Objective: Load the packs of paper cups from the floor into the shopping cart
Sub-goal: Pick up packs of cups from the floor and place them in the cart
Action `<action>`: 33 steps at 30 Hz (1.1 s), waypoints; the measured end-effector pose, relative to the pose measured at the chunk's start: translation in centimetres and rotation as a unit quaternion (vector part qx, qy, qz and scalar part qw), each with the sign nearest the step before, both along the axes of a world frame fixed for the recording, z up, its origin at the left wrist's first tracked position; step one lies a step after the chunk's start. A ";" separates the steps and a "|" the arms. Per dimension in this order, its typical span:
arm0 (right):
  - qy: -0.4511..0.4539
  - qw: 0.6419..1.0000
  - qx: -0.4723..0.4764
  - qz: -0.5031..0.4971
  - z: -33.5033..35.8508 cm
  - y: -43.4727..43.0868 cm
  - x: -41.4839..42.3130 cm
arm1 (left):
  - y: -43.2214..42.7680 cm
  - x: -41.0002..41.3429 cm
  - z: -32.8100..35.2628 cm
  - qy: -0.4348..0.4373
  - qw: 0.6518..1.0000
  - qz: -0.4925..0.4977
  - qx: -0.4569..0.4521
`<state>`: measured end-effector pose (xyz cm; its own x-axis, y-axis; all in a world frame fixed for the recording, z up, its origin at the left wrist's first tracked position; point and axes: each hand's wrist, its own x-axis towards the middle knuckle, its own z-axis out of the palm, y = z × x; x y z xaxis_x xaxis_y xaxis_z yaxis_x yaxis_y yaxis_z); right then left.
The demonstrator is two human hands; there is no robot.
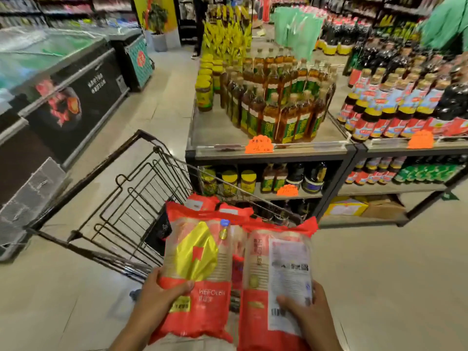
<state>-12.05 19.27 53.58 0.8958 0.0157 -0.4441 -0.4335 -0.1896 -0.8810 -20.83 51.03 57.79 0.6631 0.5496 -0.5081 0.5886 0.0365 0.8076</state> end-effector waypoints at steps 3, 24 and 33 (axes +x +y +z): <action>0.021 0.999 -0.004 -0.036 -0.9 2.6 3.9 | 4.8 3.9 -1.2 0.010 1.000 -0.005 -0.004; 0.163 0.968 -0.189 0.005 -22.0 7.8 21.1 | 20.3 28.0 -18.5 0.166 0.969 -0.123 0.133; 0.004 0.892 -0.441 0.097 -9.8 15.4 20.4 | 19.8 27.7 -12.9 0.082 0.855 -0.370 0.355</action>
